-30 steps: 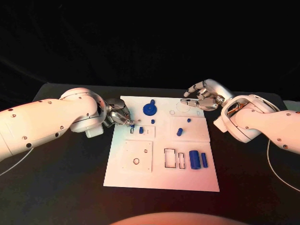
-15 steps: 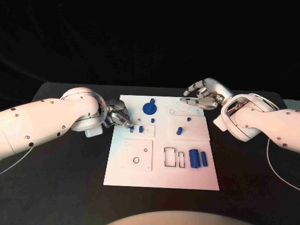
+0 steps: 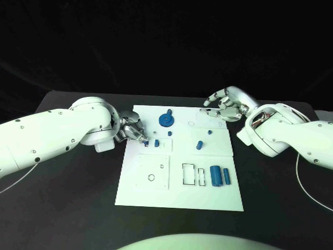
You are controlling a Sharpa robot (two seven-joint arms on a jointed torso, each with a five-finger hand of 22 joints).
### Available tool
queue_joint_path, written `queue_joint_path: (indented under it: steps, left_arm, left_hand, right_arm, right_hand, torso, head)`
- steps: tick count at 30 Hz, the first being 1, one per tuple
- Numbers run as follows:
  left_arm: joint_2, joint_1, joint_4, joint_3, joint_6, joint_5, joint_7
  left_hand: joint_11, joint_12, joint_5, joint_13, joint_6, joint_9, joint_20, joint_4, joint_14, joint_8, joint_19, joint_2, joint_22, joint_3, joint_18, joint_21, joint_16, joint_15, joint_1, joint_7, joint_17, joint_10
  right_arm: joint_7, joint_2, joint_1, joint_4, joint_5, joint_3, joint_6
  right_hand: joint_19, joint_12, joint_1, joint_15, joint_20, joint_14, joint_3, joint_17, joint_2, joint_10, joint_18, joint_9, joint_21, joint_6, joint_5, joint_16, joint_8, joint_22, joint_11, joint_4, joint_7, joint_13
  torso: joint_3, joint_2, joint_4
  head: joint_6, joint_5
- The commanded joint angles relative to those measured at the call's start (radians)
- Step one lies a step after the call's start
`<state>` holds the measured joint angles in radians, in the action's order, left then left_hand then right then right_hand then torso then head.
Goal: Assemble the parts on the task board
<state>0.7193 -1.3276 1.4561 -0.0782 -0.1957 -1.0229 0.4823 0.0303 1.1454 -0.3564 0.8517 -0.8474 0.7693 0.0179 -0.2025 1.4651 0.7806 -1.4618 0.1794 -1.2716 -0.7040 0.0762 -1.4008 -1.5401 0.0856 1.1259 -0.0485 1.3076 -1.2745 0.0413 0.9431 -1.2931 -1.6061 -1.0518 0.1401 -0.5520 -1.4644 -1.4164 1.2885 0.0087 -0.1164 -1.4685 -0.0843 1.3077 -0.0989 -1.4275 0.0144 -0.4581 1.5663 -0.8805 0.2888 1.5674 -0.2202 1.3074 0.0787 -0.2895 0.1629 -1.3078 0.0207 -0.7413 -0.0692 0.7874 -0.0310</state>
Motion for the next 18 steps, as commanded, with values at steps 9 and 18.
queue_joint_path:
  steps: [9, 18]
  left_arm:
    - [-0.005, 0.001, -0.001, -0.004, -0.031, -0.007, 0.003]
    - [-0.005, 0.002, -0.002, -0.004, -0.043, -0.016, 0.005]
  left_hand:
    - [-0.001, 0.007, -0.007, 0.004, -0.004, 0.002, -0.002, 0.190, 0.092, 0.002, -0.004, -0.004, 0.001, -0.193, -0.014, -0.004, -0.007, 0.004, -0.007, 0.001, 0.208, -0.008]
    - [-0.001, 0.008, -0.007, 0.006, -0.005, 0.001, -0.002, 0.190, 0.092, 0.002, -0.005, -0.003, 0.000, -0.193, -0.014, -0.004, -0.007, 0.003, -0.007, 0.001, 0.209, -0.009]
  right_arm:
    - [-0.002, 0.000, 0.001, -0.001, -0.011, 0.000, 0.012]
    - [-0.002, -0.001, 0.001, -0.001, -0.011, 0.000, 0.012]
  right_hand:
    - [-0.106, 0.003, -0.010, -0.005, 0.008, -0.100, -0.002, 0.252, 0.002, 0.002, -0.014, -0.001, 0.004, -0.002, 0.004, 0.000, -0.005, 0.263, -0.004, 0.000, -0.007, -0.118]
    - [-0.106, 0.003, -0.010, -0.005, 0.008, -0.100, -0.002, 0.252, 0.002, 0.002, -0.014, -0.001, 0.004, -0.002, 0.004, 0.000, -0.005, 0.263, -0.004, 0.000, -0.007, -0.118]
  torso:
    - [-0.0008, 0.000, 0.0001]
    - [-0.0005, 0.000, 0.0002]
  head:
    - [0.004, -0.001]
    - [0.004, -0.001]
